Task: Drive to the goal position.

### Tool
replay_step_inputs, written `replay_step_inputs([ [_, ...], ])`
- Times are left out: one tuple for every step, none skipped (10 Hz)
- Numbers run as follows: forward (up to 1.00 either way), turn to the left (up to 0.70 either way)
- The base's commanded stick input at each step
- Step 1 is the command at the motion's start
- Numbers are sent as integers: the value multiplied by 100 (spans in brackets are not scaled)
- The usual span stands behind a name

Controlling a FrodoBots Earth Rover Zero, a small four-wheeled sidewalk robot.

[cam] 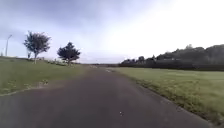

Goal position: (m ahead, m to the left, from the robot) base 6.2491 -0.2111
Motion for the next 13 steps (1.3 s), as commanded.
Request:
replay_step_inputs([
  [100,27],
  [100,22],
  [100,17],
  [100,11],
  [100,6],
  [100,0],
  [100,0],
  [100,0],
  [100,0],
  [100,0],
  [100,0],
  [100,0],
  [100,0],
])
